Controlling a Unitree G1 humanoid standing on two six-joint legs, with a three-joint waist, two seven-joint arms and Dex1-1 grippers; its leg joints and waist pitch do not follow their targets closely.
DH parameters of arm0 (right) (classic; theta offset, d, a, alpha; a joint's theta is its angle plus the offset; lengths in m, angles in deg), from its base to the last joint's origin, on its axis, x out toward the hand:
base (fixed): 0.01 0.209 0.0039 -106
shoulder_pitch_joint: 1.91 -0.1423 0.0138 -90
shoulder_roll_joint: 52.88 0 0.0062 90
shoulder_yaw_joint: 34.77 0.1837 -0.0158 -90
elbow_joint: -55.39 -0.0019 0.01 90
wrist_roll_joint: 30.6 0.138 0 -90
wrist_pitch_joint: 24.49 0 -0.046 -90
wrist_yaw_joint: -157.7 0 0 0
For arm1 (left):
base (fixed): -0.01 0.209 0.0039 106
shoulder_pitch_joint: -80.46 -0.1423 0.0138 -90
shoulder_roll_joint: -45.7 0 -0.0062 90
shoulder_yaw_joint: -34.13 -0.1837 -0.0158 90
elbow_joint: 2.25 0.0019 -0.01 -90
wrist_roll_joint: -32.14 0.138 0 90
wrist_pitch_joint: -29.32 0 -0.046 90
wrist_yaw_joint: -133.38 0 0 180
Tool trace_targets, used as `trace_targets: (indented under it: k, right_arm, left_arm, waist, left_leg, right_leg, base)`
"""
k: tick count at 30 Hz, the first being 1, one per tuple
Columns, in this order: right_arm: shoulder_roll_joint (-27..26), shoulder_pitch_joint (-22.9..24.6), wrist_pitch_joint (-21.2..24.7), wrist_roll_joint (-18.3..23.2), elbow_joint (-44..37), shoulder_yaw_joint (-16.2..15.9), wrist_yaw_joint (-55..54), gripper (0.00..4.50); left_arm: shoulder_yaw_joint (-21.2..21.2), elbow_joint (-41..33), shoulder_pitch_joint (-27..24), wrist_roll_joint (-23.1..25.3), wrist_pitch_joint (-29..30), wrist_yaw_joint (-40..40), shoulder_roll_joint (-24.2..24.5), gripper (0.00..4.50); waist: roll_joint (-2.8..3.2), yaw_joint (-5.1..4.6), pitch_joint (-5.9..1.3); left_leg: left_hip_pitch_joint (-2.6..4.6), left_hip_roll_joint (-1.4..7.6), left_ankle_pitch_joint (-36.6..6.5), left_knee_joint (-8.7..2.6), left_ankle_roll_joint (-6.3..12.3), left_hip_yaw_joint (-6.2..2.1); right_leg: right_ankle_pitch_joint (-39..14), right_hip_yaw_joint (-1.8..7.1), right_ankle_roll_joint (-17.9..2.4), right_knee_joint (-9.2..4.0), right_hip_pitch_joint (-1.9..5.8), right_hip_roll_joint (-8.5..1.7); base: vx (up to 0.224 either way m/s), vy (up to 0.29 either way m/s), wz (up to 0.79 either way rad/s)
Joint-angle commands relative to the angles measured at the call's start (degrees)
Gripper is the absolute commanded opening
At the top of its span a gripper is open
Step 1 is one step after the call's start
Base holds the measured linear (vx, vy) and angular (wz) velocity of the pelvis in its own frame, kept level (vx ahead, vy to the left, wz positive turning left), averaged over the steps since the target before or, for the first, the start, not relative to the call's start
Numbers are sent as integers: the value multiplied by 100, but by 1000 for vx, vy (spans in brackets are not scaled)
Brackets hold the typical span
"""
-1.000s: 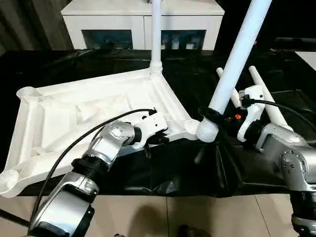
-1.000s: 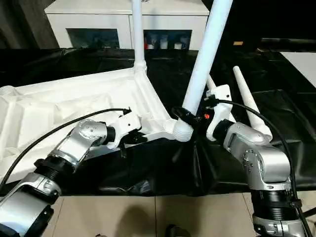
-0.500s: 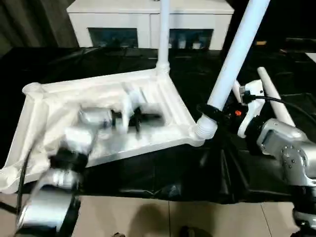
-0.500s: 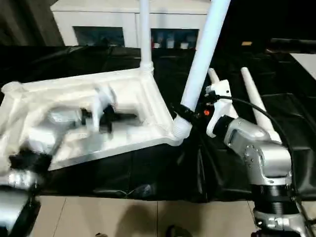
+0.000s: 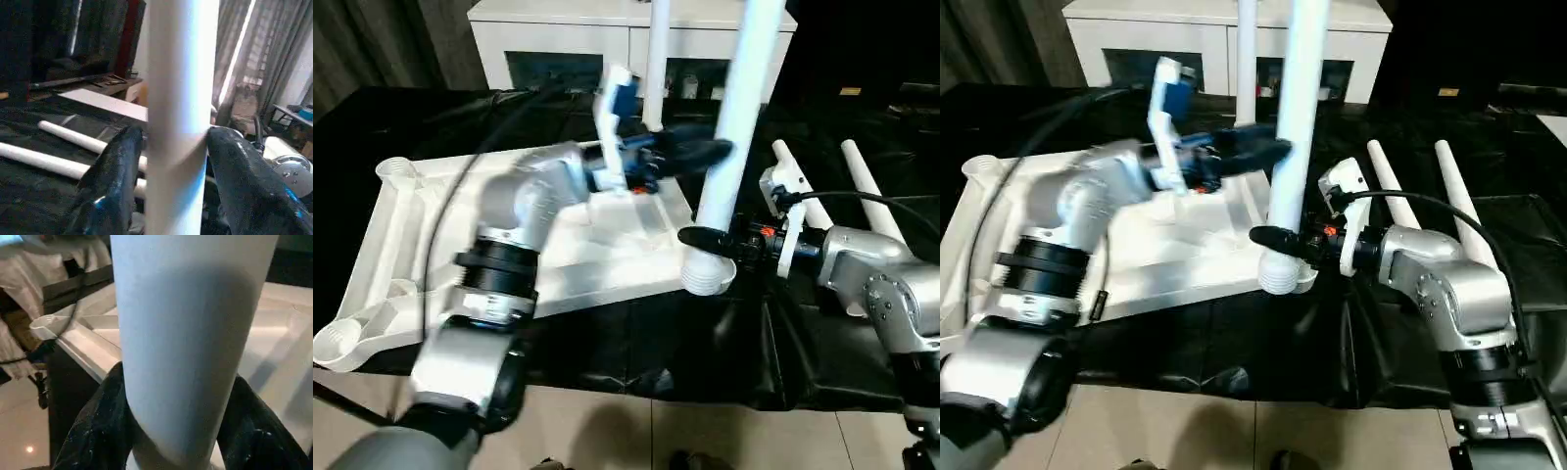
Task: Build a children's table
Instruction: Insert table leg to table base
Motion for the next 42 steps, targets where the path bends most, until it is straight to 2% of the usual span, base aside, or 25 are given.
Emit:
trace_targets:
  k: [1, 2, 3, 5, 7, 8, 10, 13, 14, 15, 17, 21, 22, 25, 26, 27, 28, 30, 33, 35, 36, 39, 41, 42]
  right_arm:
    - [71, -136, 27, 23, -48, -42, 113, 184]
    - [71, -136, 27, 23, -48, -42, 113, 184]
    - [92, -139, 32, 12, -43, -58, 143, 184]
    - [143, -131, 38, -21, -47, -93, 207, 184]
    - [177, -139, 32, -58, -49, -130, 246, 184]
    - [189, -143, 32, -67, -52, -148, 265, 184]
    - [223, -170, 22, -81, -37, -196, 308, 184]
    - [234, -207, 16, -105, -5, -206, 330, 184]
    - [234, -207, 16, -105, -5, -206, 330, 184]
    - [230, -213, 12, -119, 2, -209, 339, 184]
    - [215, -214, -3, -142, 12, -217, 340, 184]
    - [184, -242, -55, -161, 46, -218, 284, 184]
    - [178, -245, -62, -165, 50, -217, 273, 184]
    - [137, -267, -107, -231, 82, -199, 213, 184]
    - [134, -269, -111, -238, 88, -196, 209, 184]
    - [131, -267, -118, -250, 94, -191, 205, 184]
    - [122, -274, -134, -273, 98, -194, 194, 184]
    - [114, -278, -148, -284, 102, -189, 181, 184]
    - [71, -312, -214, -349, 142, -192, 105, 184]
    - [34, -339, -205, -334, 189, -173, 83, 184]
    - [34, -339, -205, -334, 189, -173, 83, 240]
    - [12, -365, -215, -349, 229, -165, 86, 254]
    - [1, -392, -233, -365, 262, -155, 73, 280]
    - [4, -410, -264, -391, 278, -159, 61, 280]
  left_arm:
    - [41, -120, 93, -271, 249, 12, -75, 288]
    - [41, -120, 93, -271, 249, 12, -75, 298]
    - [135, -212, 90, -492, 411, 35, -131, 308]
    - [168, -329, 84, -672, 600, 30, -202, 317]
    - [0, -363, 55, -501, 487, 80, -189, 331]
    - [-10, -321, 69, -428, 400, 5, -221, 343]
    - [91, -60, 187, -265, 138, -316, -325, 356]
    - [204, 152, 298, -274, 130, -518, -345, 358]
    - [204, 152, 298, -274, 130, -518, -345, 358]
    - [135, 118, 278, -270, 157, -477, -303, 358]
    - [62, 5, 212, -305, 235, -432, -275, 330]
    - [49, 27, 233, -290, 187, -465, -285, 310]
    - [37, 61, 247, -268, 162, -469, -280, 285]
    - [-24, 126, 245, -212, 52, -444, -241, 279]
    - [-28, 120, 241, -216, 51, -434, -239, 275]
    - [-36, 106, 232, -221, 52, -419, -236, 244]
    - [-67, 73, 216, -227, 66, -363, -213, 244]
    - [-69, 64, 216, -234, 88, -365, -214, 237]
    - [-53, 112, 250, -202, 73, -444, -214, 200]
    - [-61, 135, 259, -175, 44, -449, -198, 195]
    - [-61, 135, 259, -175, 44, -449, -198, 184]
    - [-75, 124, 263, -171, 12, -447, -174, 182]
    - [-67, 136, 284, -171, -13, -460, -159, 181]
    - [-72, 154, 301, -167, -26, -445, -152, 181]
  waist:
    - [-148, 20, -511]
    - [-162, 34, -514]
    - [-157, 31, -509]
    - [-175, 28, -519]
    - [-165, 24, -517]
    - [-187, 16, -519]
    - [-185, 23, -529]
    - [-202, 39, -548]
    - [-201, 44, -548]
    - [-190, 34, -529]
    - [-194, 34, -528]
    - [-197, 39, -528]
    - [-192, 37, -530]
    - [-196, 25, -525]
    - [-196, 25, -525]
    - [-188, 29, -529]
    - [-169, 34, -528]
    - [-179, 27, -531]
    - [-184, 30, -532]
    - [-181, 24, -536]
    - [-181, 24, -536]
    - [-189, 35, -539]
    - [-186, 33, -542]
    - [-209, 34, -544]
  left_leg:
    - [-54, 144, -289, -362, 691, -7]
    - [-37, 145, -293, -355, 673, 0]
    - [-35, 148, -305, -358, 680, 3]
    - [-46, 148, -274, -353, 701, -4]
    - [-39, 158, -245, -348, 766, -5]
    - [-40, 161, -244, -349, 776, -3]
    - [-43, 162, -173, -340, 809, -9]
    - [-20, 162, -149, -320, 887, 6]
    - [-21, 164, -129, -322, 899, 4]
    - [-52, 167, -112, -332, 922, -6]
    - [-58, 163, -177, -331, 880, -7]
    - [-52, 165, -174, -329, 835, -4]
    - [-54, 166, -177, -331, 832, -9]
    - [-61, 162, -223, -333, 820, -13]
    - [-61, 162, -223, -333, 820, -13]
    - [-59, 166, -210, -332, 792, -14]
    - [-48, 168, -224, -332, 793, -14]
    - [-56, 167, -215, -332, 799, -13]
    - [-55, 167, -220, -330, 797, -12]
    - [-68, 163, -197, -332, 808, -17]
    - [-68, 163, -197, -332, 808, -17]
    - [-53, 173, -152, -328, 827, -14]
    - [-59, 171, -137, -324, 834, -13]
    - [-60, 173, -115, -325, 842, -14]
  right_leg:
    - [-1940, 162, -1053, -340, 476, -217]
    - [-1963, 164, -1071, -333, 468, -228]
    - [-1981, 167, -1074, -346, 456, -220]
    - [-1924, 155, -1094, -324, 467, -214]
    - [-1874, 158, -1100, -333, 451, -206]
    - [-1875, 159, -1094, -330, 453, -207]
    - [-1816, 157, -1092, -324, 455, -209]
    - [-1673, 167, -1152, -306, 436, -208]
    - [-1606, 171, -1180, -295, 437, -210]
    - [-1560, 166, -1208, -291, 446, -213]
    - [-1734, 155, -1135, -308, 455, -222]
    - [-1744, 161, -1119, -312, 446, -219]
    - [-1736, 158, -1122, -306, 453, -219]
    - [-1780, 152, -1085, -318, 452, -216]
    - [-1780, 152, -1085, -318, 452, -216]
    - [-1737, 158, -1103, -305, 454, -223]
    - [-1701, 161, -1128, -303, 450, -224]
    - [-1654, 162, -1144, -296, 456, -221]
    - [-1621, 159, -1165, -298, 459, -225]
    - [-1579, 159, -1173, -281, 474, -225]
    - [-1579, 159, -1173, -281, 474, -225]
    - [-1484, 164, -1223, -264, 463, -226]
    - [-1463, 164, -1238, -261, 467, -227]
    - [-1447, 164, -1235, -252, 469, -231]
  base:
    - [0, 0, 0]
    - [0, 0, 0]
    - [0, 0, 0]
    - [0, 0, 0]
    - [0, 0, 0]
    - [0, 0, 0]
    - [0, 0, 0]
    - [0, 0, 0]
    - [0, 0, 0]
    - [0, 0, 0]
    - [0, 0, 0]
    - [0, 0, 0]
    - [0, 0, 0]
    - [0, 0, 0]
    - [0, 0, 0]
    - [0, 0, 0]
    - [0, 0, 0]
    - [0, 0, 0]
    - [0, 0, 0]
    - [0, 0, 0]
    - [0, 0, 0]
    - [0, 0, 0]
    - [0, 0, 0]
    - [0, 0, 0]
